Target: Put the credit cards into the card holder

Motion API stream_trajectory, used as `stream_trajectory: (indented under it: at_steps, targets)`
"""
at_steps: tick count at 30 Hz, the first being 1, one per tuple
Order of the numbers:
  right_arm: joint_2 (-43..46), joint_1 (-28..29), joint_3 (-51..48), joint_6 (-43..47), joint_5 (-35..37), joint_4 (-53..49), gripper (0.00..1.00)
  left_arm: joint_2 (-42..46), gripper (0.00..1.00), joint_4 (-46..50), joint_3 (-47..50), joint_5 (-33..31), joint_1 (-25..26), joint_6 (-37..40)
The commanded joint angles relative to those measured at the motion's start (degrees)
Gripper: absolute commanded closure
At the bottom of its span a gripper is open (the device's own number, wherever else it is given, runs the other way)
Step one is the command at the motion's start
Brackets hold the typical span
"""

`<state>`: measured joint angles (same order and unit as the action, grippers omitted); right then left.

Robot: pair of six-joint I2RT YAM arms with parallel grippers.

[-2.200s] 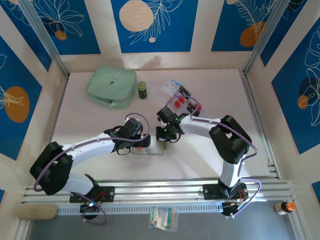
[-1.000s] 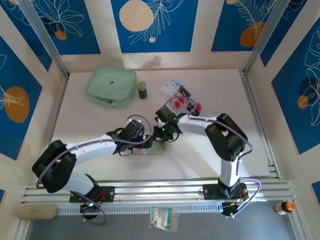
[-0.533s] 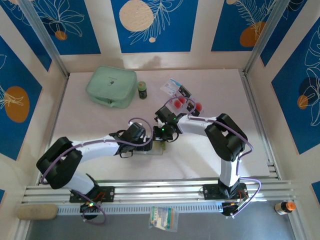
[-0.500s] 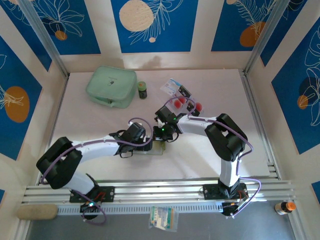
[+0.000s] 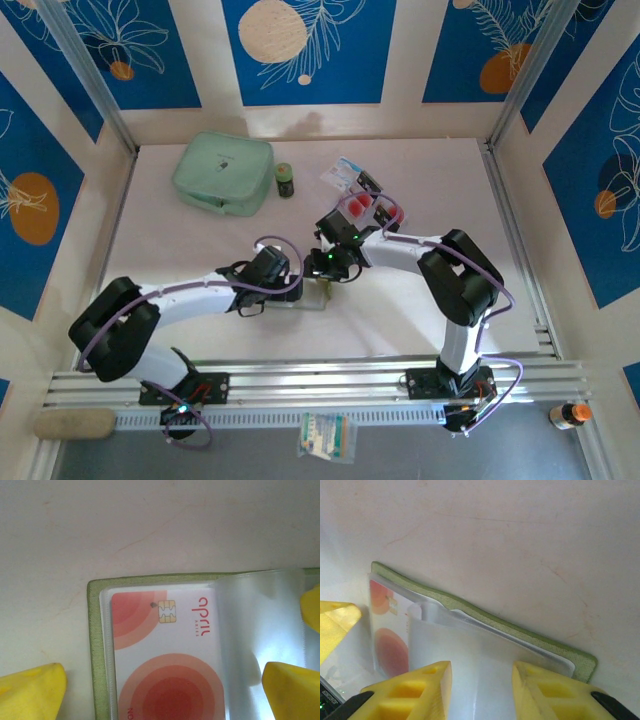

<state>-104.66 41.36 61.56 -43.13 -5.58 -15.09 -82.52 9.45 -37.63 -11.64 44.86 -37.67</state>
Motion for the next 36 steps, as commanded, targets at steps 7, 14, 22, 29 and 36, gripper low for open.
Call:
stream_trajectory:
  at_steps: [7,14,22,29,36]
  targets:
    - [-1.0,-0.1,-0.7,-2.4,-3.8,2.5,0.63,1.9,0.00,1.9,0.9,-2.0,0.6,-0.9]
    - [-1.2,-0.4,-0.5,-3.7,-8.4,5.4,0.64,2.4,0.00,2.0,1.0,-2.0,0.6,-0.9]
    - [0.1,-0.3,0.1,-5.7,-12.2,7.2,0.63,5.4,0.00,3.5,0.5,-2.4,0.5,-0.7]
    - [0.4,1.4,2.7,-6.5,-12.1,5.8,0.51,13.1,0.00,7.6,0.2,-5.9,0.4,0.1]
    - [-4.1,4.0,7.8,-7.5,-11.3,4.8,0.42,20.3,0.00,10.7,1.3,-9.8,0.0,-0.4]
